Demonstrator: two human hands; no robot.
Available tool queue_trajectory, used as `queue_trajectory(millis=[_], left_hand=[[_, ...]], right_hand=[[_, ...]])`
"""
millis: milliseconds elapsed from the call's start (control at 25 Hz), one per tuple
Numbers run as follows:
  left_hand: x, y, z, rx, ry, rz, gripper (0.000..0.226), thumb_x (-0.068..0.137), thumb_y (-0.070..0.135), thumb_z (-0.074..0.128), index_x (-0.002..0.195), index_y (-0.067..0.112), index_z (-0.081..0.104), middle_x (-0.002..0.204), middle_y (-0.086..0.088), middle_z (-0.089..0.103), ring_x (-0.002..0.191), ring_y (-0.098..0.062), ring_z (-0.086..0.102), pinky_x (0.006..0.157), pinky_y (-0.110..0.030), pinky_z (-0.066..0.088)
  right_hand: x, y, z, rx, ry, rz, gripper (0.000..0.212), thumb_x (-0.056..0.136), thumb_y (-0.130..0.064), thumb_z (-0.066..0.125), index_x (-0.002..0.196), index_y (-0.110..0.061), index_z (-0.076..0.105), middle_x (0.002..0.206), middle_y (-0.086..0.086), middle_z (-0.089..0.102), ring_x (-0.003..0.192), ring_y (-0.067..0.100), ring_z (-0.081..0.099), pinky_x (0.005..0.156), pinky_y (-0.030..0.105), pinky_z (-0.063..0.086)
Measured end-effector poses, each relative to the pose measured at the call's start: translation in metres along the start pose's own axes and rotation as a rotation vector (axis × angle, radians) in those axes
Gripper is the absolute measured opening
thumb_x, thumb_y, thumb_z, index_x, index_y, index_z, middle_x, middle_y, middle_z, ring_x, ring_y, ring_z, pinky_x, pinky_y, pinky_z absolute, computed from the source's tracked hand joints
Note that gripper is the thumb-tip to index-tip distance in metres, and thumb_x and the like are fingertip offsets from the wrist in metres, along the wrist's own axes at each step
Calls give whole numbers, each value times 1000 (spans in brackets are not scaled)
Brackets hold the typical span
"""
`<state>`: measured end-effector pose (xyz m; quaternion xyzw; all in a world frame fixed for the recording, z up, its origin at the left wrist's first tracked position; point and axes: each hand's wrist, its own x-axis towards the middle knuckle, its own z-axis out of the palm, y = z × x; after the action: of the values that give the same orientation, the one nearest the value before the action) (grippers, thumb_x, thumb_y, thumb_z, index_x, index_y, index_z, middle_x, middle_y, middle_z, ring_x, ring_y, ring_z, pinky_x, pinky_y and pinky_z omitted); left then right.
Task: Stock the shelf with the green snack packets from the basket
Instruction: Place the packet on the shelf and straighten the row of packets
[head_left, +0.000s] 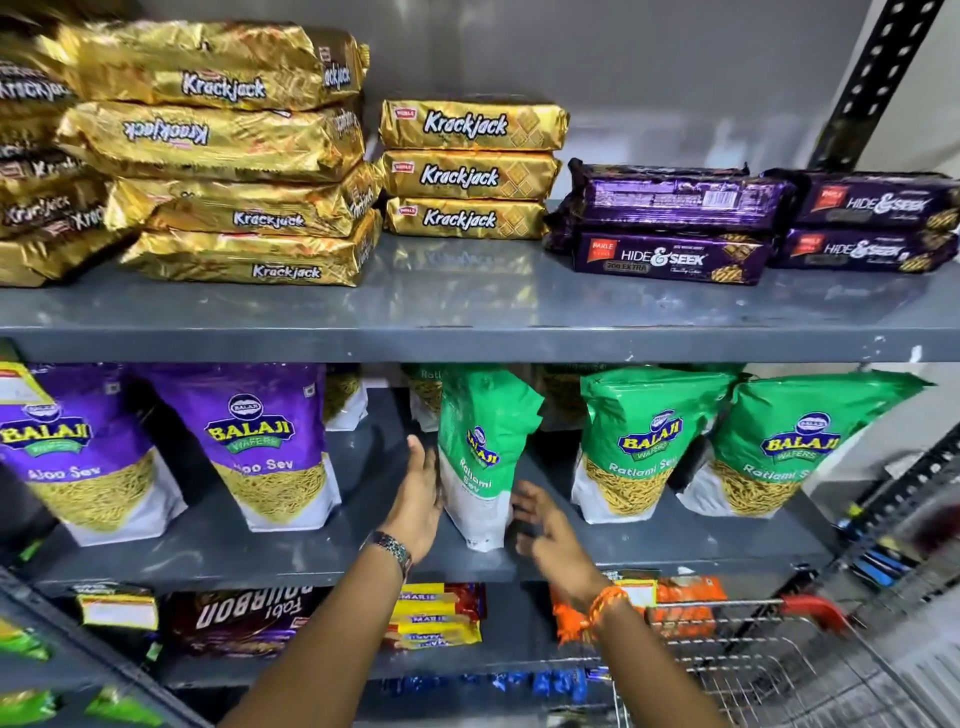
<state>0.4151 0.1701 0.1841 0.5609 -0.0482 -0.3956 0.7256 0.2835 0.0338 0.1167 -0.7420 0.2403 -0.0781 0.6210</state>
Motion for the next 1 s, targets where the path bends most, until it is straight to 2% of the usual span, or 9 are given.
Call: queue_trajectory(millis=[120,200,320,400,480,600,680,880,1000], left_hand=[[-17,-13,1,-4,47,-8,83,92,70,7,158,22,16,163,9,18,152,-11,14,122,-32,7],[-20,-21,2,1,39,-1,82,91,71,5,158,24,16,163,10,18,152,-10,13,122,-33,6],[-6,-20,5,-21,-5,-31,83,91,71,5,156,22,24,159,5,31,148,-14,29,119,-32,19],[7,-6,7,-20,-59,-74,89,91,71,8,150,13,39,150,-8,47,137,-24,47,112,-36,34],[18,8,1,-15,-56,-90,93,89,74,10,145,8,45,146,-13,50,135,-29,49,112,-40,36],[17,12,-17,-6,55,-36,94,86,77,5,155,16,26,162,-1,25,150,-16,23,124,-35,11],[-1,-7,-23,-15,120,43,86,89,72,4,156,22,24,164,4,19,152,-11,14,124,-34,3],[-37,-45,1,-92,49,140,75,95,64,7,155,23,28,155,10,37,134,-4,38,117,-26,21],[-28,-31,3,-119,-9,166,70,97,61,10,150,23,35,149,9,44,122,-5,50,101,-21,36]], right_hand=[[26,-5,-8,6,23,-30,81,77,30,33,149,-4,30,156,17,39,145,31,38,116,35,37],[40,-8,-5,-16,-40,-77,80,76,23,37,150,-5,33,157,14,40,148,26,37,123,41,29],[24,-17,15,-41,-29,-69,85,74,4,47,154,-14,28,156,-1,41,145,13,39,123,34,29],[1,-12,35,-47,-14,-48,96,71,8,45,158,-18,13,160,-11,28,148,6,29,125,28,21],[-18,-3,45,-37,3,-21,100,71,15,41,159,-18,5,163,-9,16,150,8,20,128,32,14],[-4,-8,29,96,190,106,88,82,20,42,158,-11,11,163,5,21,150,17,23,127,39,17],[19,-20,13,114,232,75,82,85,19,43,157,-8,14,163,8,24,152,23,23,127,41,19],[48,-29,-3,81,33,-16,86,73,20,37,150,-16,33,142,2,55,138,22,48,120,45,36],[20,-30,10,79,105,-45,79,77,7,51,149,-21,35,146,1,54,138,17,49,120,41,35]])
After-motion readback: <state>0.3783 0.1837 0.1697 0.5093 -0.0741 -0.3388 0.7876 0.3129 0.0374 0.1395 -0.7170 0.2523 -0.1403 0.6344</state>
